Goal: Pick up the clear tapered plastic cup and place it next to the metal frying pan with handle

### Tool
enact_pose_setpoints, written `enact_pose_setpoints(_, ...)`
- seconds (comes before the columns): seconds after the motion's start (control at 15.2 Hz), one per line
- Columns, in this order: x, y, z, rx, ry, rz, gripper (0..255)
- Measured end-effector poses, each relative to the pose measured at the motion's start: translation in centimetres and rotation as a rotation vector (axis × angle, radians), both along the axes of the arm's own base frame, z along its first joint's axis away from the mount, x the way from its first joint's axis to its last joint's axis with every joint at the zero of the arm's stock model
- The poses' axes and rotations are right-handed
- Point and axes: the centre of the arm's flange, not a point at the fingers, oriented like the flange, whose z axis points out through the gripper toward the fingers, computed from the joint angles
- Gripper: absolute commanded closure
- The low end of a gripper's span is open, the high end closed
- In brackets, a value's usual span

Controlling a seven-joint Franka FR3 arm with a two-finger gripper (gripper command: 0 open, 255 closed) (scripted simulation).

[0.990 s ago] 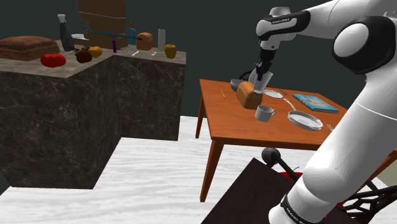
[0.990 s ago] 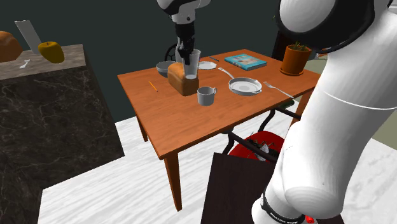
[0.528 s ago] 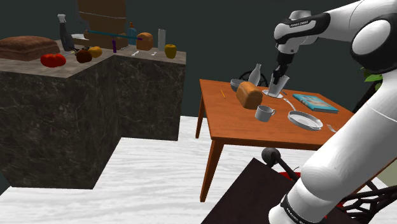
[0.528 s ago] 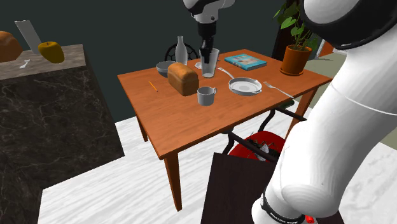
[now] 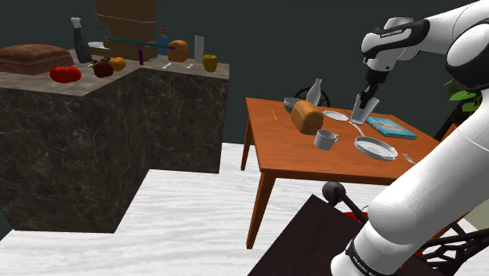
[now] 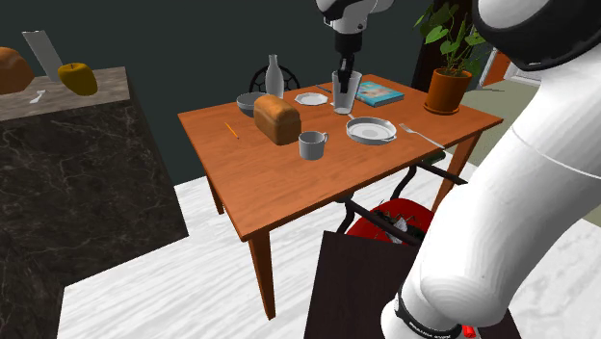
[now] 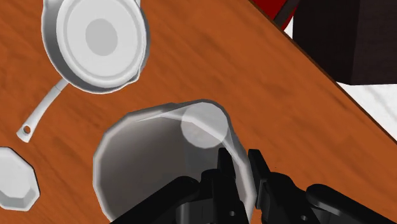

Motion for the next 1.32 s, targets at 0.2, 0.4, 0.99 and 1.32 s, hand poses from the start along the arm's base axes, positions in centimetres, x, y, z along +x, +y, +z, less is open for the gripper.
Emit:
enact_pose_setpoints(0.2, -3.5, -2.3, 0.3, 0.000, 0.001, 0.000, 255)
enact_pose_setpoints(0.4, -7.0, -3.8, 0.3, 0.001, 0.000, 0.000, 255)
enact_pose_setpoints(0.99, -17.3, -9.9, 0.0, 0.001, 0.001, -0.001, 255)
enact_pose_setpoints(1.32, -20.7, -11.5, -1.7, 0.001, 0.001, 0.001, 255)
